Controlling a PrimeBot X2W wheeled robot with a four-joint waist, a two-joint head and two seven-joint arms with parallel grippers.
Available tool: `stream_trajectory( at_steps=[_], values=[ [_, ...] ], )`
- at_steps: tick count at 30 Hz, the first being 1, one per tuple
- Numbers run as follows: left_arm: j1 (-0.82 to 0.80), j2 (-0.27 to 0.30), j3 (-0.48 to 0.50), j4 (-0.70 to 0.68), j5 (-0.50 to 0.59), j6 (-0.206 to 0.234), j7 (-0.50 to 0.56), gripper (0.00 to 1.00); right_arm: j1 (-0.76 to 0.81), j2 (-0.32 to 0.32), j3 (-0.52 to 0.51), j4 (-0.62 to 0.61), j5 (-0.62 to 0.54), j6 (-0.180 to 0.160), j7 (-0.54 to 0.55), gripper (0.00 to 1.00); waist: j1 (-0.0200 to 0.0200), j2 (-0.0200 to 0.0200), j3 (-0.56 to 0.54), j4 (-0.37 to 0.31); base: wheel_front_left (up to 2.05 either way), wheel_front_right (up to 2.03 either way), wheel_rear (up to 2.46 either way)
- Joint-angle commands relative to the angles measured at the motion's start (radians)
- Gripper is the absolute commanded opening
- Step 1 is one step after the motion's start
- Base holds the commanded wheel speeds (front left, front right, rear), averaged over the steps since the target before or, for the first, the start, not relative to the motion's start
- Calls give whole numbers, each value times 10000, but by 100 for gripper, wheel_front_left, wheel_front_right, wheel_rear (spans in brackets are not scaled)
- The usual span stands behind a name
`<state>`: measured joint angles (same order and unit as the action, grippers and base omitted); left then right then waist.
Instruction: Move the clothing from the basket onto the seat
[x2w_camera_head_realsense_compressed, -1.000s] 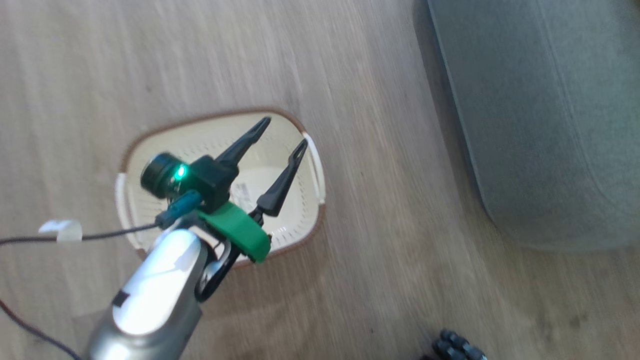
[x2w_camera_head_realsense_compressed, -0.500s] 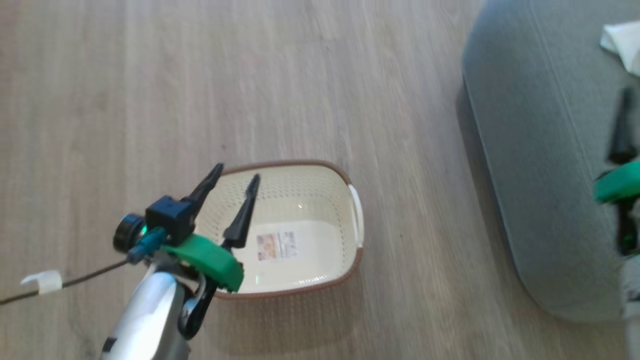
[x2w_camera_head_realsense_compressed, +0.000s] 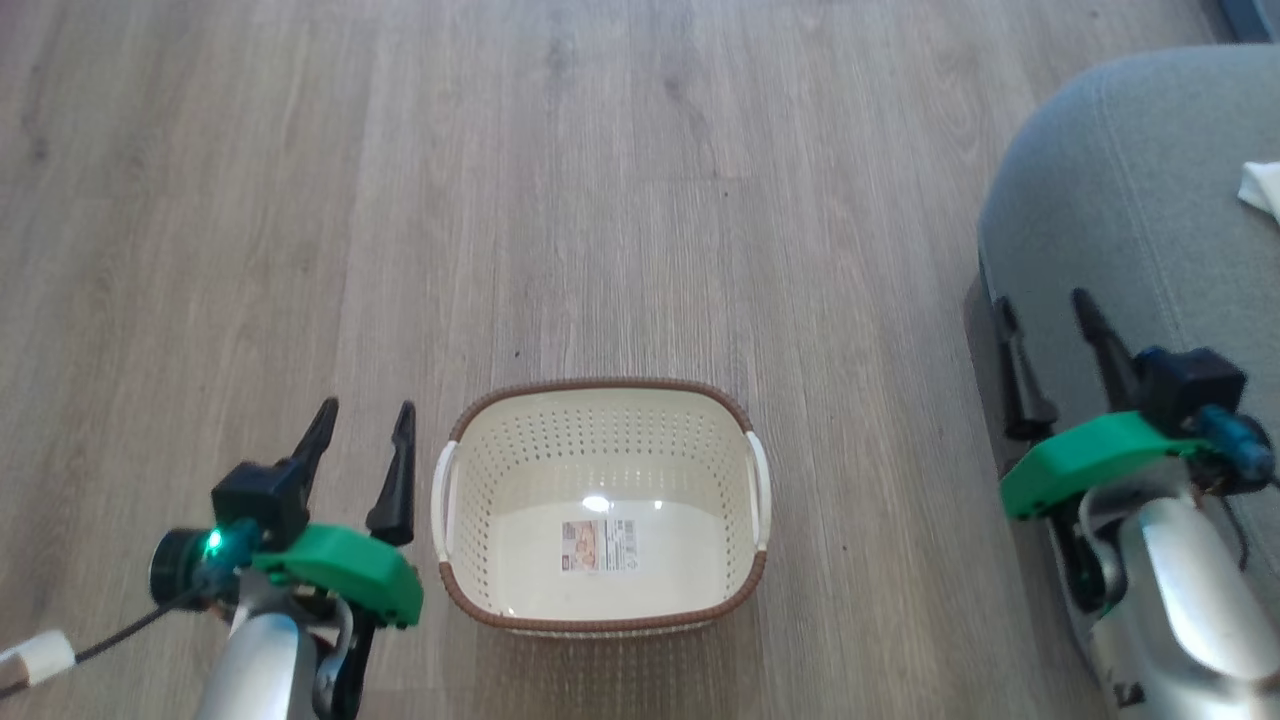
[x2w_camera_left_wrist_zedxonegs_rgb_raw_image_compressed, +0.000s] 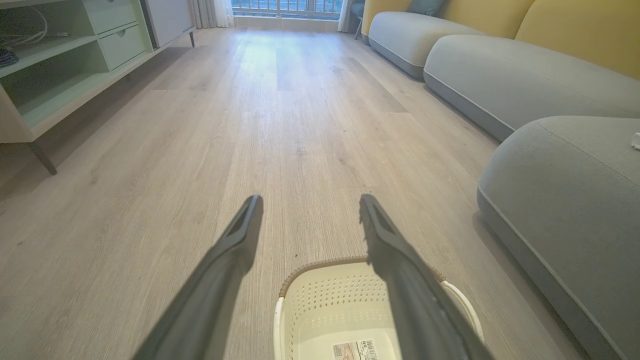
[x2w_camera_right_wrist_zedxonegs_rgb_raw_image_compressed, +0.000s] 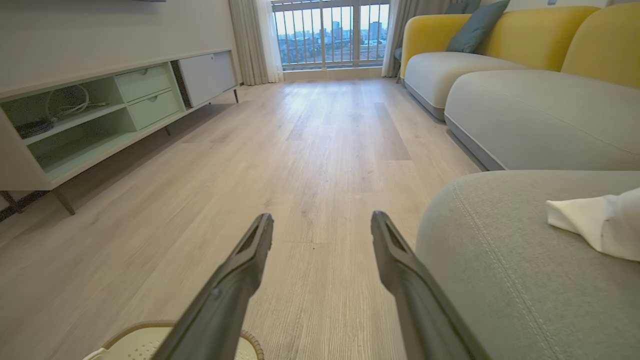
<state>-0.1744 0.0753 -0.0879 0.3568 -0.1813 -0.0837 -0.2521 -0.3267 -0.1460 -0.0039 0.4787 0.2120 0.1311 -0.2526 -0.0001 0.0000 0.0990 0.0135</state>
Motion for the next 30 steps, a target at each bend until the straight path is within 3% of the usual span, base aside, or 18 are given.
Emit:
stream_trajectory(
  at_steps=[1, 12, 30],
  values=[
    [-127, 27, 480, -250, 95, 70, -97, 100, -62, 46, 293, -425, 63, -4, -91, 100, 1, 0, -114, 69, 0, 0, 0],
    [564, -184, 1380, -495, 553, 425, -97, 100, 672, 386, 580, -779, 129, -4, -91, 100, 1, 0, -511, 83, 0, 0, 0],
    [1202, -248, 1824, -620, 575, 245, -97, 100, 1433, 720, 262, -872, 70, -4, -91, 100, 1, 0, -919, -74, 0, 0, 0]
  ],
)
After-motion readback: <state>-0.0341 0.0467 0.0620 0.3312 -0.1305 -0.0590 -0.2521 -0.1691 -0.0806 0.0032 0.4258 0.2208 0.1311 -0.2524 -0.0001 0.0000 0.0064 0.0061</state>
